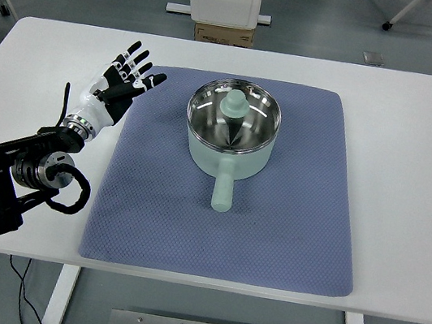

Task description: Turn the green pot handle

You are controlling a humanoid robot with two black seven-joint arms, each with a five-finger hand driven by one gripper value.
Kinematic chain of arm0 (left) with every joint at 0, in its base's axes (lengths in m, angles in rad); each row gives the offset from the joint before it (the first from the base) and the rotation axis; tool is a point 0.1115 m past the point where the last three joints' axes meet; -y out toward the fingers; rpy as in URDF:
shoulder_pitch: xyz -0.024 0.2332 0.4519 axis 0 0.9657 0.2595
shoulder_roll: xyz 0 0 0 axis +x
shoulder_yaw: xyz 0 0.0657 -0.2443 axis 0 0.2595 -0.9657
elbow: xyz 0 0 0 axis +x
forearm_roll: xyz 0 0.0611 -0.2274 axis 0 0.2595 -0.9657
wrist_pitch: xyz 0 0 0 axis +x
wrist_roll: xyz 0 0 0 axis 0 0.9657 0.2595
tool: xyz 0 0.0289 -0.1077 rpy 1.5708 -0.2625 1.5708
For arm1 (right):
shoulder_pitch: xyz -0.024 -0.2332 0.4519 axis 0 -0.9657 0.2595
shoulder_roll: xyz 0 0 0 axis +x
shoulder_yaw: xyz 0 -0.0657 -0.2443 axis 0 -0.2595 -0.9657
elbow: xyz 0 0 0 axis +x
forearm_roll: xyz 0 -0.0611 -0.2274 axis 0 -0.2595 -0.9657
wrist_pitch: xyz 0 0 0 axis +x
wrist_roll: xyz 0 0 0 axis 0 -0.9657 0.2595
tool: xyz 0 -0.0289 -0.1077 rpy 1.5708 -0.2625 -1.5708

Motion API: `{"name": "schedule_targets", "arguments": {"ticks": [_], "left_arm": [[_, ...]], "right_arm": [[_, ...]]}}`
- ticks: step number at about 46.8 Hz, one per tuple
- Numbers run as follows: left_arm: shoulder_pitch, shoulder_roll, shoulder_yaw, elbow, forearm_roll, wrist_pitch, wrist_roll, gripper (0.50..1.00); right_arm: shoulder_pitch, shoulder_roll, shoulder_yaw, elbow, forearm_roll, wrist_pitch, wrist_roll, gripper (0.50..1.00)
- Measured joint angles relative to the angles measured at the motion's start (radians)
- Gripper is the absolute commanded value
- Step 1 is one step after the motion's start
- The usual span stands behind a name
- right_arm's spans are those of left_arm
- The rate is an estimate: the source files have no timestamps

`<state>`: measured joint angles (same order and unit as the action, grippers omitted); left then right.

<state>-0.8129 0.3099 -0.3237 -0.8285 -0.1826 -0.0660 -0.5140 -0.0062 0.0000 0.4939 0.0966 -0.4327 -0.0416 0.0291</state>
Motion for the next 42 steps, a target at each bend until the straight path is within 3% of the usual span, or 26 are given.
{"name": "schedule_targets", "arguments": {"ticks": [42], "left_arm": [[-0.003,-0.012,0.0,0.002,0.0,-0.01,-0.012,1.0]], "right_arm": [[0.0,0.0,0.0,0.0,0.0,0.0,0.0,1.0]]}}
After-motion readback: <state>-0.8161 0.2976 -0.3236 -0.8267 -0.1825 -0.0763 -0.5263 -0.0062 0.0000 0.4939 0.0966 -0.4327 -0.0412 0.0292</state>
